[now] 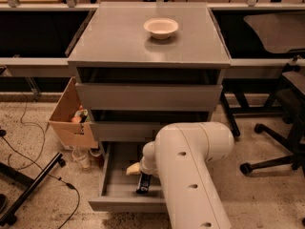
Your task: Pick rxbar blueberry from bottom drawer and place on counter
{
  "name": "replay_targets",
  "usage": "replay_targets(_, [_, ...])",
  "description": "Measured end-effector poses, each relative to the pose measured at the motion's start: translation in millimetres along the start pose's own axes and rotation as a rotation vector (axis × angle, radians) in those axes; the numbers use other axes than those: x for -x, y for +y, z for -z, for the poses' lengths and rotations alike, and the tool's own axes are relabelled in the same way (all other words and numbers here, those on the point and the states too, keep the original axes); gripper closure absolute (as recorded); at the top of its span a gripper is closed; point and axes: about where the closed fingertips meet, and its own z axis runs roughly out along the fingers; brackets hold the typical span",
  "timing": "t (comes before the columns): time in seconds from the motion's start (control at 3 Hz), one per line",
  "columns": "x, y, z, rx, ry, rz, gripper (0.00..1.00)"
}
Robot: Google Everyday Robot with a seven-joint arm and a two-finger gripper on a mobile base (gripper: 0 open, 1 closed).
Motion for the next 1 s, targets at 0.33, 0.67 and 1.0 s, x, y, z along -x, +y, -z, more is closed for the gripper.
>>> replay_targets(0.33, [1.7,-0.2,-7.3,-0.007,0.000,-0.017,0.00])
replay_targets(0.67, [9.9,-4.5,-50.9,0.017,-0.004,-0.068,0.00])
replay_targets(1.0, [17.6,-6.9,-80.8,0.023,-0.009,-0.101,0.00])
